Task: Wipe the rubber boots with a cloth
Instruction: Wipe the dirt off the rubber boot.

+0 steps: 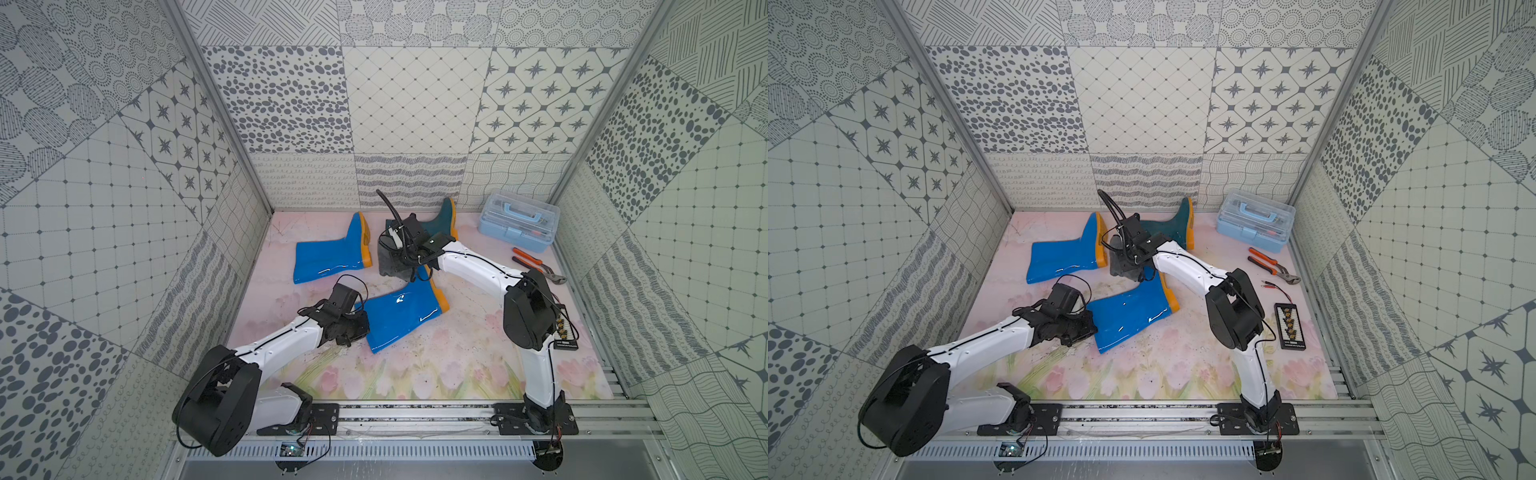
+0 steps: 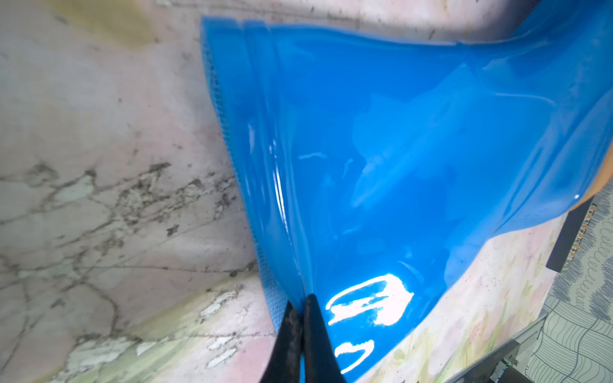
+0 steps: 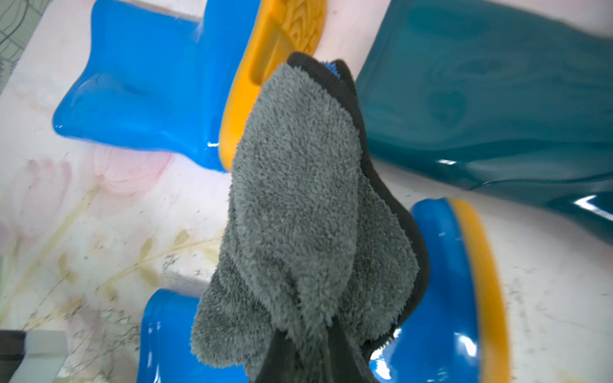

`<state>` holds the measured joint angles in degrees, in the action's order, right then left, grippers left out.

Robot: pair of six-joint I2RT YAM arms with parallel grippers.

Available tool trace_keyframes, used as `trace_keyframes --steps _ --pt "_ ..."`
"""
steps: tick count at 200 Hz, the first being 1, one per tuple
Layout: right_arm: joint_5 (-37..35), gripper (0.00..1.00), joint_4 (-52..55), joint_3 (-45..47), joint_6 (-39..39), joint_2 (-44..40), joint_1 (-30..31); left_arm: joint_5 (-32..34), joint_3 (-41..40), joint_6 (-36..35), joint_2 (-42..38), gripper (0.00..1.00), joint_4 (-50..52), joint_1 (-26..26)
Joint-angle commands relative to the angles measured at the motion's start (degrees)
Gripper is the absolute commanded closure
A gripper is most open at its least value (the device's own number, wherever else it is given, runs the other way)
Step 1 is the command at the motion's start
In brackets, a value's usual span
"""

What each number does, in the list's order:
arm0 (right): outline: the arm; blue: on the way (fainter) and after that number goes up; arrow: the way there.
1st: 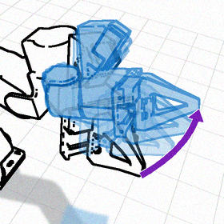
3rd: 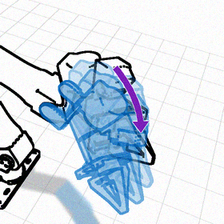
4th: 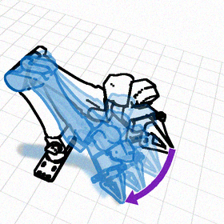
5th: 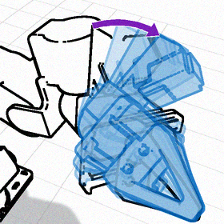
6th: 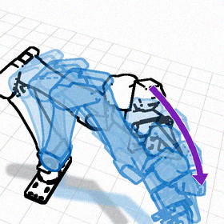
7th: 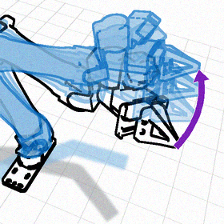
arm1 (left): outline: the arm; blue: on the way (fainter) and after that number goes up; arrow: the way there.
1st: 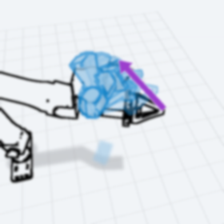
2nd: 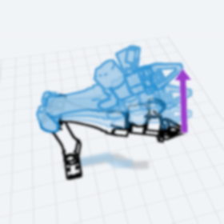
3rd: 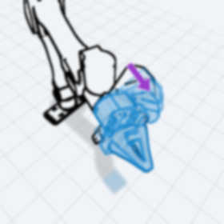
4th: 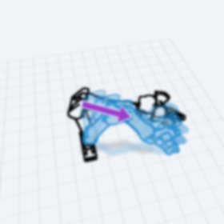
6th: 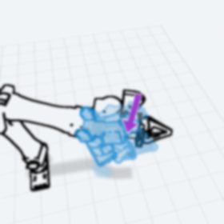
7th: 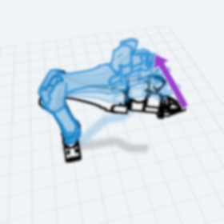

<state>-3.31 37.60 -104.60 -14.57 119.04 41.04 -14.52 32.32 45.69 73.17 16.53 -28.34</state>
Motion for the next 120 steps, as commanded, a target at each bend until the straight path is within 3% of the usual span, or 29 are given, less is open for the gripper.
trace_keyframes --steps 1,18,68,120 --pt "-4.55 1.0 4.06 -1.45 4.45 1.07 -0.78 -0.48 0.23 -1.41 1.91 1.0 2.27 0.23" --pt "-5.94 1.0 4.11 2.12 4.33 -0.81 -1.2 -0.27 0.3 -1.71 1.59 1.0 2.57 0.21" --pt "-4.35 1.0 -1.24 24.78 -1.8 -14.57 -0.87 0.94 0.17 -2.3 -0.06 1.0 3.97 0.3" --pt "-5.84 1.0 -2.91 46.96 -11.34 -32.28 4.62 1.91 -0.28 -2.45 -0.91 1.0 4.64 0.34"
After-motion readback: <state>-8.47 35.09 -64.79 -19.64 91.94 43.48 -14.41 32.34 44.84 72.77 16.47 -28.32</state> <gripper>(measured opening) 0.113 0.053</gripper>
